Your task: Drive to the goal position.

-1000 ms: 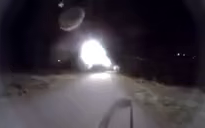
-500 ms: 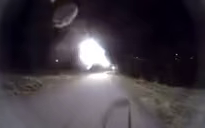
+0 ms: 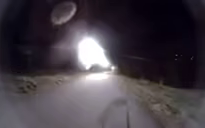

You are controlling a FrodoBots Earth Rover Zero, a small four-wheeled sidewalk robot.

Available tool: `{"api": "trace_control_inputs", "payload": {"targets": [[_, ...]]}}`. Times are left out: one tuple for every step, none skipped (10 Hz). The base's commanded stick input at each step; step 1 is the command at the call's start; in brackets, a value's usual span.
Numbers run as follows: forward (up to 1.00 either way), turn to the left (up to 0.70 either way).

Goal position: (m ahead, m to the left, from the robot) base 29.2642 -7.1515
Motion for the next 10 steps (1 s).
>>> {"api": "trace_control_inputs", "payload": {"targets": [[1.00, 0.00], [1.00, 0.00], [1.00, 0.00], [1.00, 0.00], [1.00, 0.00], [1.00, 0.00], [1.00, -0.05], [1.00, -0.12], [1.00, -0.37], [1.00, -0.22]]}}
